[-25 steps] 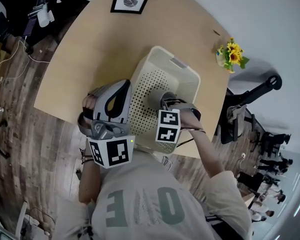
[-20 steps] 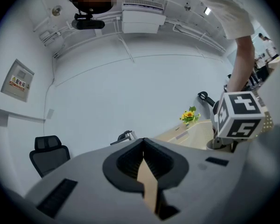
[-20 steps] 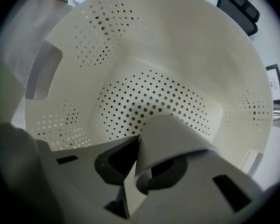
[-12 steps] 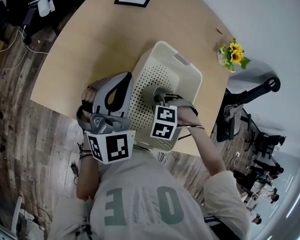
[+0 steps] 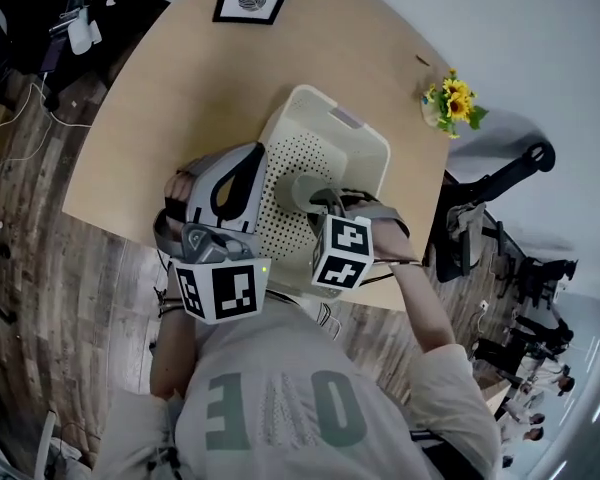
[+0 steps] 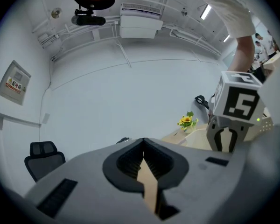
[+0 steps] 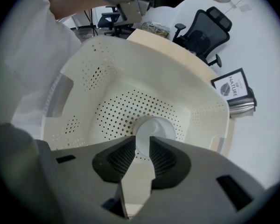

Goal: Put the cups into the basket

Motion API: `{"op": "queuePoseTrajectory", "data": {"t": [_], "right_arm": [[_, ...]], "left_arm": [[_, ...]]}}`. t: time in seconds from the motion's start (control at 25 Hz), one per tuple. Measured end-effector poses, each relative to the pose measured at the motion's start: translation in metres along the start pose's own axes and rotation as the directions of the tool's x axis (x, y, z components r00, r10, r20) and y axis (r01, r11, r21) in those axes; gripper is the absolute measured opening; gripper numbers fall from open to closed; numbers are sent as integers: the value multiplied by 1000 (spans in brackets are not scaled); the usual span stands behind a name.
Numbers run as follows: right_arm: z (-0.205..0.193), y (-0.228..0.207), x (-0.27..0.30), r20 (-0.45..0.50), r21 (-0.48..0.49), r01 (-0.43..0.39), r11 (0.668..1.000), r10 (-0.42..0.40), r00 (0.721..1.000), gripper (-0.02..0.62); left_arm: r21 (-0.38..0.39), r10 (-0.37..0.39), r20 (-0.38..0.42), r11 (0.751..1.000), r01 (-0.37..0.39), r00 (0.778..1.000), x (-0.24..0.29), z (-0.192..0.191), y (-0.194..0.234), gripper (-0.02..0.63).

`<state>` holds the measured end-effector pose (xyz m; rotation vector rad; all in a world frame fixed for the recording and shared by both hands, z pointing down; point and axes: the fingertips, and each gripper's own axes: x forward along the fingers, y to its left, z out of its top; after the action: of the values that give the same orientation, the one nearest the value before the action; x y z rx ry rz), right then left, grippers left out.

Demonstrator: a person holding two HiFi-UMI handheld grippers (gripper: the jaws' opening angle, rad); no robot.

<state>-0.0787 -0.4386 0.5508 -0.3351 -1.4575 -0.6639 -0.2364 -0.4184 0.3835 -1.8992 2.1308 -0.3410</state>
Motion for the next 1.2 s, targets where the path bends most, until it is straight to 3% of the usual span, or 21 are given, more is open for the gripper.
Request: {"op": "queuePoseTrajectory", "data": {"t": [0.16, 0.28, 0.36, 0.48, 0.64, 0.72, 0.84, 0.96, 1.12, 1.2], "right_arm": [[-3, -24, -34, 84, 154, 124, 980, -138, 987, 86], [-4, -51, -76, 204, 361, 224, 905, -311, 928, 84], [-8, -67, -106, 259, 481, 301, 823, -462, 848, 48], [-23, -86, -150, 256, 647, 402, 648, -680, 687, -1], [-51, -84, -194, 158, 818, 410, 404, -843, 515, -2], [-51, -80, -197, 141, 872, 361, 330, -877, 460, -2], [-51, -72, -186, 155, 930, 249, 270, -903, 401, -2], [-55, -58, -178, 137, 954, 200, 223, -918, 372, -2], [-59, -50, -181, 127, 953, 216, 212, -929, 348, -2], [-60, -48, -187, 119, 946, 245, 214, -929, 352, -2]], "left_arm": [[70, -10, 12, 998, 9, 1000, 13, 15, -3, 9], [97, -31, 35, 995, 28, 999, 20, 35, -10, 9], [116, -44, 56, 993, 37, 997, 23, 51, -11, 9], [182, -56, 92, 983, 39, 994, 35, 76, -8, 9], [180, -87, 139, 982, 61, 986, 44, 107, -18, 9], [201, -125, 164, 975, 91, 979, 43, 117, -25, 9], [238, -188, 185, 961, 142, 965, 42, 127, -49, 9], [246, -248, 190, 949, 199, 950, 37, 130, -74, 9], [248, -289, 195, 939, 238, 937, 32, 132, -93, 9], [258, -303, 194, 933, 249, 933, 30, 133, -98, 9]]}}
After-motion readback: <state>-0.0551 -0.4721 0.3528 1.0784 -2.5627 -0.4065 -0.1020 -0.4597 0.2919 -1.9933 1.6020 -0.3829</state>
